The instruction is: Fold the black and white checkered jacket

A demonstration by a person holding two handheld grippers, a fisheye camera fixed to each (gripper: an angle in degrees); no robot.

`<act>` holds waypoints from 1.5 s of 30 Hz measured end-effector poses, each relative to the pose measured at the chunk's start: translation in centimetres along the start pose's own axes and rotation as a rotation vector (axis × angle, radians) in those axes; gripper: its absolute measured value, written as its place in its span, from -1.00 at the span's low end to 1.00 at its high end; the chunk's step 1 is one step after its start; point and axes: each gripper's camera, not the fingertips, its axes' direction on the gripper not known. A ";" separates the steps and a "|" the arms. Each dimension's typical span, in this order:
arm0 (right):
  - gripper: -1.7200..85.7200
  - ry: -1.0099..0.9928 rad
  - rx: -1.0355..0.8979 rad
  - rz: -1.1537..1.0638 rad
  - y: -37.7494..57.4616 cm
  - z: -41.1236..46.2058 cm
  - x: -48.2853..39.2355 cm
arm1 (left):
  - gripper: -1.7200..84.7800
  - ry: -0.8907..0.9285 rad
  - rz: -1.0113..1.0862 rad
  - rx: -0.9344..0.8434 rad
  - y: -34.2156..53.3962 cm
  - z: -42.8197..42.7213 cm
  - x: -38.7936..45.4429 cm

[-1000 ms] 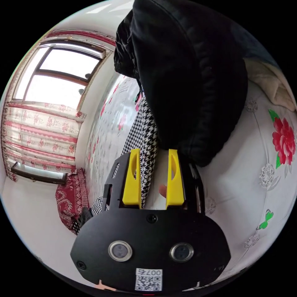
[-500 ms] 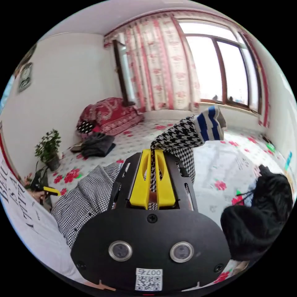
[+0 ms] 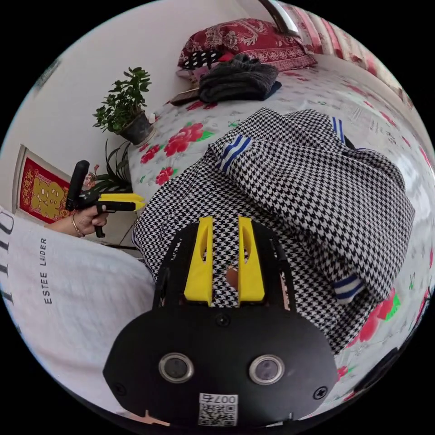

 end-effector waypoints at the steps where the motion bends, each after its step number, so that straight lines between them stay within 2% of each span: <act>1: -0.84 0.015 0.015 0.025 0.8 -0.9 0.4 | -0.74 0.016 0.006 -0.016 0.4 -0.2 -1.1; 4: -0.81 0.084 0.052 0.217 6.4 -4.8 3.9 | -0.69 0.113 0.067 -0.093 0.9 -0.4 -3.2; 9: -0.75 0.128 -0.011 0.681 21.2 -9.2 9.9 | -0.61 0.256 0.180 -0.241 0.7 0.2 -4.7; 11: -0.73 0.108 -0.026 0.792 25.4 -9.4 10.9 | -0.60 0.251 0.210 -0.285 0.3 0.9 -4.8; 13: -0.72 0.048 -0.043 0.861 28.4 -8.5 11.6 | -0.64 0.141 0.254 -0.319 -0.5 0.8 -4.7; 17: -0.72 -0.185 -0.054 0.943 31.7 -3.9 13.4 | -0.76 0.071 0.320 -0.367 -1.3 0.3 -4.9; 20: -0.72 -0.352 -0.023 0.931 31.8 -2.0 14.6 | -0.86 0.080 0.344 -0.386 -1.7 -0.5 -5.4; 23: -0.72 -0.427 -0.088 0.798 30.3 -1.0 14.6 | -0.90 0.161 0.310 -0.368 -2.2 -2.1 -7.2; 29: -0.81 -0.352 -0.196 0.733 31.1 -0.7 16.0 | -0.96 0.242 0.289 -0.346 -2.3 -4.7 -9.3; 32: -0.85 -0.454 -0.119 0.725 32.1 -2.1 16.8 | -0.96 0.309 0.262 -0.309 -3.0 -6.7 -9.9; 34: -0.87 -0.541 -0.040 0.731 32.7 -3.5 17.5 | -0.97 0.457 0.214 -0.259 -4.7 -8.7 -10.8; 38: -0.91 -0.673 0.170 0.708 31.6 -8.6 20.2 | -0.97 0.564 0.254 -0.177 -9.5 -11.9 -10.6; 42: -0.93 -0.663 0.328 0.632 25.9 -15.2 24.2 | -0.96 0.623 0.297 -0.045 -19.4 -15.1 -9.9; 45: -0.92 -0.587 0.441 0.615 20.0 -19.1 27.9 | -0.94 0.565 0.140 0.058 -28.5 -15.1 -9.5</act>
